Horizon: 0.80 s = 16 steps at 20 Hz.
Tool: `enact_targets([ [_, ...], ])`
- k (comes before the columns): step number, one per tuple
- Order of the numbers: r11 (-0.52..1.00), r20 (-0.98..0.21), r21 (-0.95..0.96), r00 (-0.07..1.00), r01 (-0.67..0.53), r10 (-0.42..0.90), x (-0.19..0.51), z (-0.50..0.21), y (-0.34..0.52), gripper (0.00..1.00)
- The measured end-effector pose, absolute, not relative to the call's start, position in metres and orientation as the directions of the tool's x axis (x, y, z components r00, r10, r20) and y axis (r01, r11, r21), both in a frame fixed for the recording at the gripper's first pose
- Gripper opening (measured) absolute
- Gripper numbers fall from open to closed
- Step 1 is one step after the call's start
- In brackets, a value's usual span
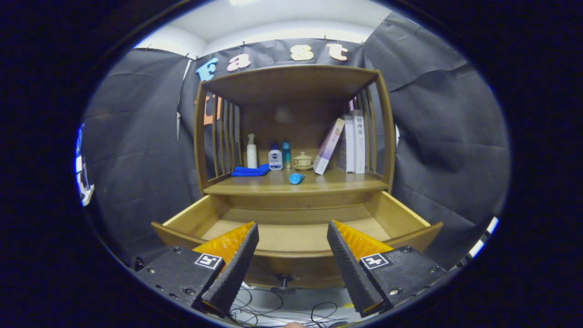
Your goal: Pull open the drawer, take out the items inside it, and place them on the countertop above the cabinet.
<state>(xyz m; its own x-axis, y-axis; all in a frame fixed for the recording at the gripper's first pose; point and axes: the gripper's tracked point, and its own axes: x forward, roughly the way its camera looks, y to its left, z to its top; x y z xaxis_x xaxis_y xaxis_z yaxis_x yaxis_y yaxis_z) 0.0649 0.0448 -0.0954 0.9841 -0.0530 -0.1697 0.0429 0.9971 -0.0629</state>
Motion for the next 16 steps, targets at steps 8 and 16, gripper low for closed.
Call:
enact_targets([
  [8,0.999,-0.198,-0.051,0.980,0.011,-0.020,0.052,-0.161,0.058,0.96],
  [16,0.998,-0.261,-0.027,0.963,0.065,-0.070,0.075,-0.200,0.057,0.96],
])
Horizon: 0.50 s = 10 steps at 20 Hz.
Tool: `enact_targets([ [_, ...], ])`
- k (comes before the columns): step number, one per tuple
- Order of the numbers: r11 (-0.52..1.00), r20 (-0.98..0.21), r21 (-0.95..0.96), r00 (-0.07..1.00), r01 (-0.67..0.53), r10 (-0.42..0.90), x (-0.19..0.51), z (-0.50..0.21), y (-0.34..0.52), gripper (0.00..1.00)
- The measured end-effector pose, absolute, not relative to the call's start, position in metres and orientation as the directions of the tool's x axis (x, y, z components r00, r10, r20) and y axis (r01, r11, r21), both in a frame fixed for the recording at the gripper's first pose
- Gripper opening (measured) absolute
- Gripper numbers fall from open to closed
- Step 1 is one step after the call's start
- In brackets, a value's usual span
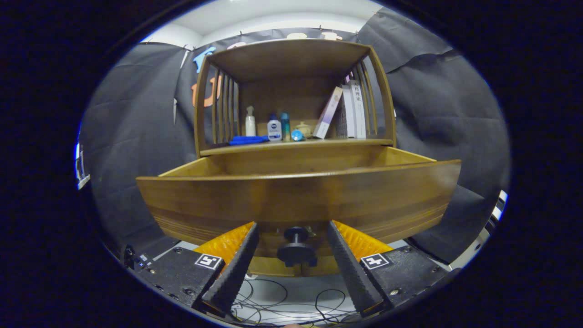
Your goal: Pull open the drawer, take out the items inside it, and place them on the countertop above the cabinet.
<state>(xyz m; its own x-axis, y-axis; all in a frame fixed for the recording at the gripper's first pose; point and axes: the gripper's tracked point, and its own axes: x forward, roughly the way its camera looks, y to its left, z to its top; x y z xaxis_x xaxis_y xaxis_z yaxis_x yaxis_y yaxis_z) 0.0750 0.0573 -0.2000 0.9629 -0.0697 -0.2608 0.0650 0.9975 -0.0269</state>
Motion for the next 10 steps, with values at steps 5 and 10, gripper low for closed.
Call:
enact_targets([
  [5,0.995,-0.216,-0.015,0.971,0.099,-0.100,0.080,-0.198,0.058,0.96],
  [10,0.997,-0.220,-0.008,0.972,0.079,-0.079,0.107,-0.193,0.053,0.96],
])
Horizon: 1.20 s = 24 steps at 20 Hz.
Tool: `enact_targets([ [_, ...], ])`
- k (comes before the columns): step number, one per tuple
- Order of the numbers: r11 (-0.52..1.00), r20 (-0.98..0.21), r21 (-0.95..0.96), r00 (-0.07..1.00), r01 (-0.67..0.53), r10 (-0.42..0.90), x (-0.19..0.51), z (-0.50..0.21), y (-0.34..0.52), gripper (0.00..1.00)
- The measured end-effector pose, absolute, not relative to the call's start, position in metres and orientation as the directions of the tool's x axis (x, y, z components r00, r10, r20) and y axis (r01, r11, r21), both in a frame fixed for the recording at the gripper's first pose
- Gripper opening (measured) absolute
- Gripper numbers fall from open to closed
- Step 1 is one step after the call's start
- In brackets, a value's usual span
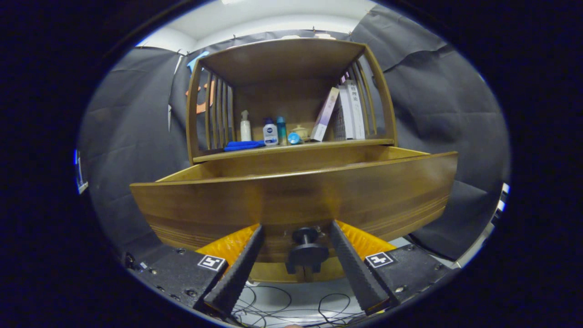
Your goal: Pull open the drawer, take out the items inside it, and place them on the countertop above the cabinet.
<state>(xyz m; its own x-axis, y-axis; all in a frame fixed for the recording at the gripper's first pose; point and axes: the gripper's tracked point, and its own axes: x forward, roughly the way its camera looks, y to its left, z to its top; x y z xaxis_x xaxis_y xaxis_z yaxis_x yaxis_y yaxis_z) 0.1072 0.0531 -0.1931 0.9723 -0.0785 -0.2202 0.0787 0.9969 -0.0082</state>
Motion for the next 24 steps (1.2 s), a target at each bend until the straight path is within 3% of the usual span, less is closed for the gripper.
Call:
enact_targets([
  [24,0.996,-0.259,-0.024,0.961,0.090,-0.093,0.269,-0.184,0.043,0.96],
])
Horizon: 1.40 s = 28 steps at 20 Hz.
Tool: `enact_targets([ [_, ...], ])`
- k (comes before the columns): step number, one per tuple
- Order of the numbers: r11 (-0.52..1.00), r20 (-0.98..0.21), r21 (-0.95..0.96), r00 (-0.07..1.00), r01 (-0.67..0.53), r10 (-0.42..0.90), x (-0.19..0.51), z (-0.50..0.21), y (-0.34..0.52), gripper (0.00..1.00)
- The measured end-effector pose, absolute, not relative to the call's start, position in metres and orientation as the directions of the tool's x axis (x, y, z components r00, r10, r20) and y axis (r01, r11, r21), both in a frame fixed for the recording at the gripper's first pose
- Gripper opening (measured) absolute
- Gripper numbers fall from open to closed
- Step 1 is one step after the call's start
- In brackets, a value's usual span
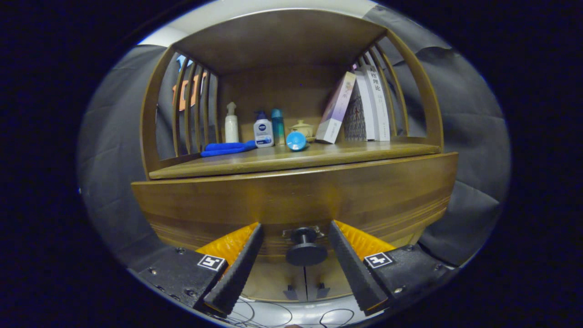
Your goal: Pull open the drawer, take out the items inside it, and place them on the countertop above the cabinet.
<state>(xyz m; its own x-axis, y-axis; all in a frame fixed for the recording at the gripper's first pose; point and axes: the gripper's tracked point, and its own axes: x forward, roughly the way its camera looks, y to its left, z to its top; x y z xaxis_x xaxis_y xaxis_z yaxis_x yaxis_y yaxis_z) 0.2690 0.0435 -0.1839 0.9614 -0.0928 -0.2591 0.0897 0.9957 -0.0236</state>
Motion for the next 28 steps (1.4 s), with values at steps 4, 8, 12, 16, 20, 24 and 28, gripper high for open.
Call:
enact_targets([
  [4,0.994,-0.280,-0.044,0.954,0.099,-0.107,0.288,-0.184,0.042,0.96],
  [8,0.994,-0.298,-0.051,0.949,0.095,-0.105,0.289,-0.184,0.043,0.95],
  [12,0.997,-0.235,-0.067,0.970,0.048,-0.063,0.268,-0.145,0.046,0.95],
  [16,0.996,-0.183,-0.087,0.983,-0.021,0.005,0.209,-0.097,0.062,0.95],
  [20,0.996,-0.152,-0.063,0.987,-0.066,0.055,0.134,-0.056,0.074,0.95],
  [24,0.996,-0.104,-0.044,0.992,-0.079,0.075,0.069,-0.021,0.068,0.95],
  [28,0.998,-0.067,-0.002,0.995,-0.071,0.070,0.015,0.004,0.053,0.95],
])
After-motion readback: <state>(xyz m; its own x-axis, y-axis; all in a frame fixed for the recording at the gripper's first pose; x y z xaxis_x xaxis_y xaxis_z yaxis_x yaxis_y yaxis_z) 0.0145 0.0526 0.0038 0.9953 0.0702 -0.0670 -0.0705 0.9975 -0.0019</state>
